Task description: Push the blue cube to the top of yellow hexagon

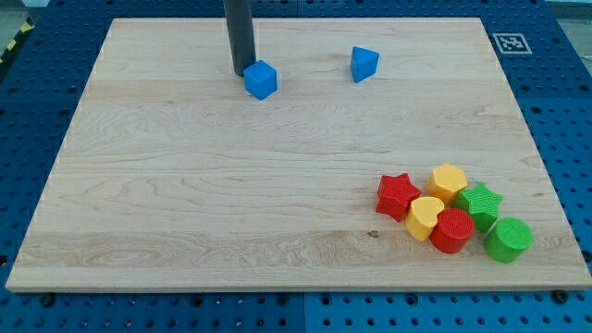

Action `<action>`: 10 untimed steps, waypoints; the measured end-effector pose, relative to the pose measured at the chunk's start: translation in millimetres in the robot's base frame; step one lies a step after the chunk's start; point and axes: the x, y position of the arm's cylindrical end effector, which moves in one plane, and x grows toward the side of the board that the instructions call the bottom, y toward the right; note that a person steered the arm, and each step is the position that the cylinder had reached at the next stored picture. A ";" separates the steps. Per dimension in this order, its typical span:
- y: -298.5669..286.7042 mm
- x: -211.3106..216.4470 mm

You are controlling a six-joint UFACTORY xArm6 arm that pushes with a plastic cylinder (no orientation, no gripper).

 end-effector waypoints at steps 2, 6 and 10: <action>37.2 45.4; 188.2 79.6; 239.3 113.2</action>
